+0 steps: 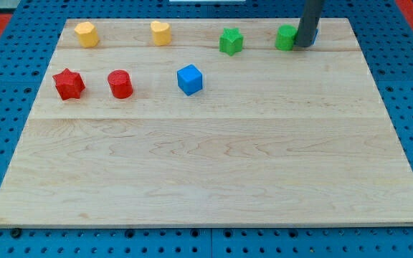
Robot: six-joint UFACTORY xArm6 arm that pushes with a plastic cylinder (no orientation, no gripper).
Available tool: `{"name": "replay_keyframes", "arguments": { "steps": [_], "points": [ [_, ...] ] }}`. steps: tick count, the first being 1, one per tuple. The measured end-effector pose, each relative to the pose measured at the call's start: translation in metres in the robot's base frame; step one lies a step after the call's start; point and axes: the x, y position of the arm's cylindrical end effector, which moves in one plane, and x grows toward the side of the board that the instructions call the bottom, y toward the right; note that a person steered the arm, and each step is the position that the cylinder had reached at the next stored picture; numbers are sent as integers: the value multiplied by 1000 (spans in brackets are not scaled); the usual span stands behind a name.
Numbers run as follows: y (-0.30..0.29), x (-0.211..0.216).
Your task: Place both the green star and green circle above the blue cube
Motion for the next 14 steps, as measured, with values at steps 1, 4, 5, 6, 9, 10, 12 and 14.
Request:
{"name": "replay_keyframes", "arguments": {
  "steps": [1,4,5,6,9,10,12,14],
  "points": [
    [8,-11],
    [-39,-12],
    [-97,-3],
    [-81,-28],
    [-157,-18],
    [-158,12],
    [-183,51],
    [-240,75]
  ]
}}
